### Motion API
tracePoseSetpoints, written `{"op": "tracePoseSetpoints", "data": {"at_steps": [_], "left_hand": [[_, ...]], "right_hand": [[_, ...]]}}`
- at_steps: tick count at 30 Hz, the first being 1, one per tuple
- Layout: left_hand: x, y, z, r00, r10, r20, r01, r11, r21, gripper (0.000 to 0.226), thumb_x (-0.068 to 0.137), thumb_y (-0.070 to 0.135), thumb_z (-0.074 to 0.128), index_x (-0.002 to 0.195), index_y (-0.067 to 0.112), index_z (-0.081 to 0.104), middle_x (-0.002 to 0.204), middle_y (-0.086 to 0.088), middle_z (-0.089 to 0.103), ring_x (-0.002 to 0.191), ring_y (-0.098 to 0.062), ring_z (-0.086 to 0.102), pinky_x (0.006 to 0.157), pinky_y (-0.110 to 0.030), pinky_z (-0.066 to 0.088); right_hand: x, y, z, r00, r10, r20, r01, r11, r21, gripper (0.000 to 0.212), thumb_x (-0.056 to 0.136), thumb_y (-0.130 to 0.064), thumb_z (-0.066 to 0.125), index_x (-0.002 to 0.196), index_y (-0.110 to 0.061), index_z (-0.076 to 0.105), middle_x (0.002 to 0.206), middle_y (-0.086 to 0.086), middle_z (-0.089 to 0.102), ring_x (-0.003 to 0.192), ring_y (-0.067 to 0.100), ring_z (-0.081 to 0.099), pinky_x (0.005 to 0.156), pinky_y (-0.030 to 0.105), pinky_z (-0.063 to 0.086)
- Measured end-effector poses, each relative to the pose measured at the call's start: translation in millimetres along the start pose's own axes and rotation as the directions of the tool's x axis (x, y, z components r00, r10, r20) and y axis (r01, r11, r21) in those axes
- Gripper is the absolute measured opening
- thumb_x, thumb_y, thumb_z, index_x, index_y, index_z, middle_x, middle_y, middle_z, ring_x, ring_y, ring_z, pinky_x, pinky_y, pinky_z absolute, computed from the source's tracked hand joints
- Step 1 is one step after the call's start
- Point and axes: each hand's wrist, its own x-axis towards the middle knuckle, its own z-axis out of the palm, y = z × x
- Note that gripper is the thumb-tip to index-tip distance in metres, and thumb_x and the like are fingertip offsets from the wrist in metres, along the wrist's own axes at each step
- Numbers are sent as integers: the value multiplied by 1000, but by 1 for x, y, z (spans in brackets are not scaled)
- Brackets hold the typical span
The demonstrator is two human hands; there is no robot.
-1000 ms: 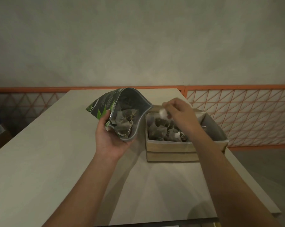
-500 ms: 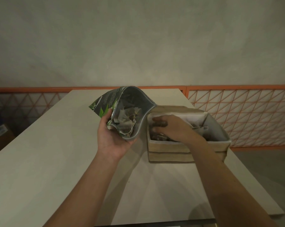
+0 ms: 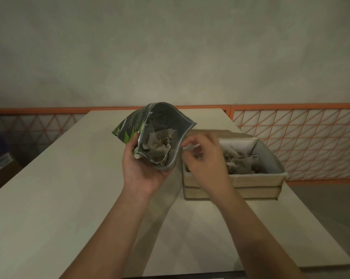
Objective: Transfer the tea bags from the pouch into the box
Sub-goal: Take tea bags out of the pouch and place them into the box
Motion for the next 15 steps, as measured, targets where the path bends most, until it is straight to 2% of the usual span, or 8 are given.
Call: {"op": "tracePoseSetpoints", "data": {"at_steps": [2,5,7,9,12,15], "left_hand": [[-2,-3,3,1000,2,-9,-2,1000,4,62,87,54,57,132,13,66,142,-14,59,139,-27,49,116,-39,36],[-6,-8,8,1000,-16,13,17,1000,-23,57,87,51,59,125,10,70,138,-14,62,133,-27,55,110,-38,45],[-7,-10,11,1000,-14,15,14,1000,-7,56,84,48,62,123,10,71,136,-14,64,131,-27,58,106,-38,49],[-9,-13,14,1000,-8,9,8,1000,0,59,78,45,66,126,10,70,136,-13,64,128,-27,60,108,-36,48],[-10,-15,15,1000,1,-9,-1,1000,15,65,74,45,68,130,13,68,135,-12,65,112,-27,65,94,-34,56],[-10,-14,11,1000,-7,-28,8,999,42,62,83,49,62,134,13,65,135,-12,65,125,-27,62,99,-36,53]], "right_hand": [[-7,1,13,999,-32,40,37,990,-135,13,82,-31,72,95,-32,70,108,-4,47,103,17,55,89,35,50],[-9,1,26,998,-48,36,58,935,-350,33,78,-56,69,99,-32,71,107,1,48,106,23,53,88,37,50],[-9,-2,31,1000,-26,-2,23,904,-426,41,77,-63,66,100,-30,71,109,2,49,108,24,52,88,36,48],[-7,-4,33,999,-3,-34,-13,874,-486,41,78,-65,64,97,-29,71,112,2,51,110,24,51,88,37,46],[-5,-6,32,1000,6,-21,-17,846,-533,29,80,-56,65,92,-30,73,114,2,53,110,24,51,88,37,45],[-3,-1,28,998,52,29,-34,895,-444,14,79,-42,69,87,-32,75,106,-3,52,107,21,53,87,36,49]]}}
